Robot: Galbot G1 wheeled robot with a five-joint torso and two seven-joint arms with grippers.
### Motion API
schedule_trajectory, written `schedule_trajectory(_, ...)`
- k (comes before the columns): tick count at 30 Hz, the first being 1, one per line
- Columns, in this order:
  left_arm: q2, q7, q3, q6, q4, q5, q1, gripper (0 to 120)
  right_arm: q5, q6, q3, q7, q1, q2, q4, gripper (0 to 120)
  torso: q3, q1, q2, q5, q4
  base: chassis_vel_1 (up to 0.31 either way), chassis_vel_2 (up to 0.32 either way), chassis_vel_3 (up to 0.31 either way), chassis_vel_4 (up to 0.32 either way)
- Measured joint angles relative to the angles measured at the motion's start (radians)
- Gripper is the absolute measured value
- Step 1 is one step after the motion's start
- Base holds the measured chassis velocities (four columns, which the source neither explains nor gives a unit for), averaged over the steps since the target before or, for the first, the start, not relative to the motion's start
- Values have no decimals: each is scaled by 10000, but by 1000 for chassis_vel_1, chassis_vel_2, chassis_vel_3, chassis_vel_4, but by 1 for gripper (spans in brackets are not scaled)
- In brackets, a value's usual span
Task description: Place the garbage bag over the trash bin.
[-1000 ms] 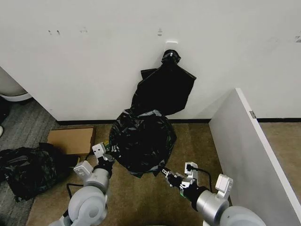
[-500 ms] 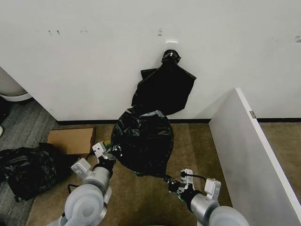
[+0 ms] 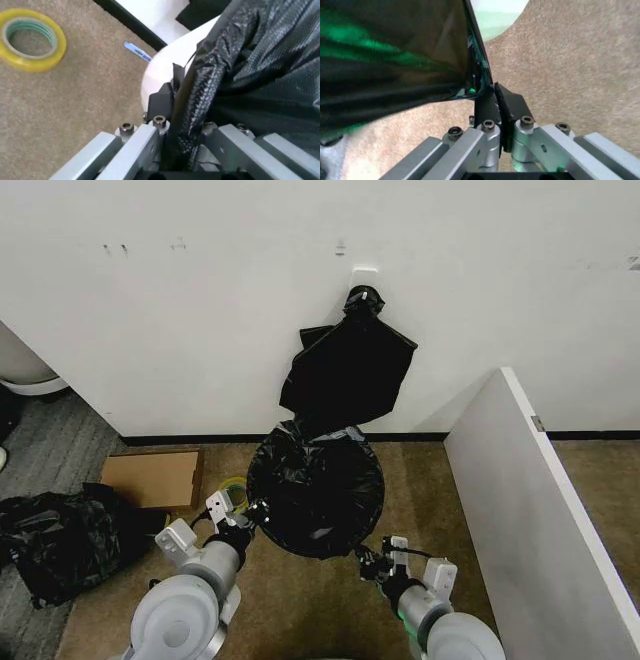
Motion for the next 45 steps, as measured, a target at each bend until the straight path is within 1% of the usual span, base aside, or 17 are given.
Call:
schedule_trajectory(1, 0, 0, 0, 0, 0, 0, 0, 0, 0, 0, 0, 0, 0, 0, 0, 0, 0, 0, 0, 0, 0, 0, 0, 0, 0)
schedule_trajectory(8, -10, -7, 43, -57, 203, 443, -204, 0, -788, -69, 218, -37, -738, -514, 1232, 26, 0, 0, 0, 0, 0, 0, 0, 0, 0)
schedule_trajectory(9, -10, -7, 43, -57, 203, 443, -204, 0, -788, -69, 218, -37, -738, -514, 1232, 26, 0, 0, 0, 0, 0, 0, 0, 0, 0)
schedule_trajectory(10, -10, -10, 43, -67, 224, 474, -218, 0, -842, -98, 221, -24, -782, -538, 1299, 30, 0, 0, 0, 0, 1, 0, 0, 0, 0)
schedule_trajectory(14, 58, -22, -164, -216, 548, 751, -301, 0, -1528, -300, 481, 43, -1354, -798, 1969, 50, 0, 0, 0, 0, 2, 0, 0, 0, 0)
schedule_trajectory(16, 70, -18, -195, -238, 600, 784, -300, 0, -1629, -314, 528, 56, -1423, -827, 2015, 52, 0, 0, 0, 0, 2, 0, 0, 0, 0)
schedule_trajectory(17, 94, -4, -287, -283, 714, 842, -283, 0, -1841, -321, 633, 68, -1585, -895, 2110, 58, 0, 0, 0, -1, 2, 0, 0, 0, 0)
schedule_trajectory(19, 111, 56, -456, -359, 813, 890, -223, 0, -1924, -349, 726, 121, -1721, -955, 2243, 67, 0, 0, 0, -1, 1, 0, 0, 0, 0)
schedule_trajectory(20, 111, 56, -456, -359, 813, 890, -223, 0, -1924, -349, 726, 121, -1721, -955, 2243, 67, 0, 0, 0, -1, 1, 0, 0, 0, 0)
schedule_trajectory(25, 89, 121, -751, -373, 751, 975, -86, 0, -2136, -342, 740, 43, -1736, -1056, 2396, 88, 0, 0, 0, -1, 2, 0, 0, 0, 0)
schedule_trajectory(26, 145, 242, -761, -277, 623, 1212, 11, 0, -2290, -134, 819, -113, -1690, -1108, 2482, 93, 0, 0, 0, 0, 2, 0, 0, 0, 0)
schedule_trajectory(28, 183, 347, -745, -238, 549, 1407, 80, 0, -2349, -28, 873, -203, -1654, -1148, 2533, 96, 0, 0, 0, 0, 1, 0, 0, 0, 0)
schedule_trajectory(31, 285, 848, -510, -151, 293, 2539, 399, 0, -2484, 522, 1364, -1002, -1458, -1596, 2863, 100, 0, 0, 0, 2, 5, 0, 0, 0, 0)
schedule_trajectory(32, 296, 1038, -389, -149, 248, 2972, 490, 0, -2581, 785, 1688, -1523, -1423, -1916, 3003, 100, 0, 0, 0, 0, 2, 0, 0, 0, 0)
schedule_trajectory(34, 303, 1114, -348, -145, 231, 3108, 521, 0, -2629, 872, 1782, -1671, -1413, -2017, 3038, 100, 0, 0, 0, 0, 2, 0, 0, 0, 0)
schedule_trajectory(37, 347, 1656, -174, -134, 177, 3911, 643, 0, -3187, 1417, 2608, -2618, -1255, -2783, 3220, 100, 0, 0, 0, 0, 2, 0, 0, 0, 0)
schedule_trajectory(45, 442, 2485, -31, -102, 169, 5213, 828, 0, -3500, 1742, 3442, -3309, -815, -3724, 3280, 100, 0, 0, 0, 0, 2, 0, 0, 0, 0)
